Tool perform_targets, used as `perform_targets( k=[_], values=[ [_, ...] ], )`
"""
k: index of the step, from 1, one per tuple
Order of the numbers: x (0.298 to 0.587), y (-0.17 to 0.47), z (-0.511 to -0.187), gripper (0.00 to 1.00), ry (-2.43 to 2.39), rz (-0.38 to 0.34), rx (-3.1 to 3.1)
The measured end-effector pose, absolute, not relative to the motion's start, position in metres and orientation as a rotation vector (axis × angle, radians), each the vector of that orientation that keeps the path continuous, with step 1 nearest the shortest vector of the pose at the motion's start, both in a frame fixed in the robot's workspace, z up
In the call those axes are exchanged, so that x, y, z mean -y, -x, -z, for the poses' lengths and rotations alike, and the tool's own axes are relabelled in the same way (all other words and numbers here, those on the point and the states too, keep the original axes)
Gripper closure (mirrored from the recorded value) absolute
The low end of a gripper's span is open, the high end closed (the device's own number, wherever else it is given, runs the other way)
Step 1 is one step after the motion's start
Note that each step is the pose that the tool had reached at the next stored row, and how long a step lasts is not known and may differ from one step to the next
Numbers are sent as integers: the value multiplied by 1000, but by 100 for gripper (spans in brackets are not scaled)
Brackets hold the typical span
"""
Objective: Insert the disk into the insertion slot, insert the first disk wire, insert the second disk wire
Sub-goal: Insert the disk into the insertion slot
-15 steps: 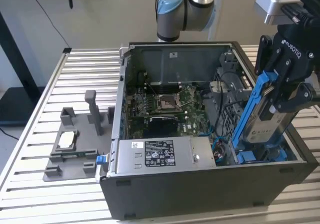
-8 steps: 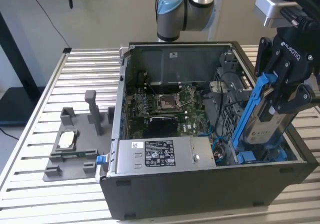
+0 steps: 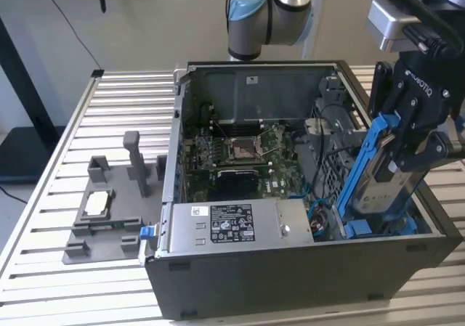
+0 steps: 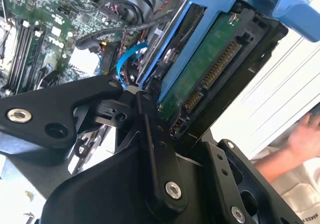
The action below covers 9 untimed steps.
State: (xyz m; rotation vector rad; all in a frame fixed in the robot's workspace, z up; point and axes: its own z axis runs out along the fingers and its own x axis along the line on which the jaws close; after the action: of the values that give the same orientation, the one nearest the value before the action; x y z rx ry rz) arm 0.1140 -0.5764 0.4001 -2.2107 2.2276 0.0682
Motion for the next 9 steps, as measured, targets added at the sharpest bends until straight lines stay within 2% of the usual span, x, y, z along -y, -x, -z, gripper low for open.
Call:
perform_targets(
  k=[9],
  values=[
    [576, -114, -386, 68, 2211, -69, -2227]
  ],
)
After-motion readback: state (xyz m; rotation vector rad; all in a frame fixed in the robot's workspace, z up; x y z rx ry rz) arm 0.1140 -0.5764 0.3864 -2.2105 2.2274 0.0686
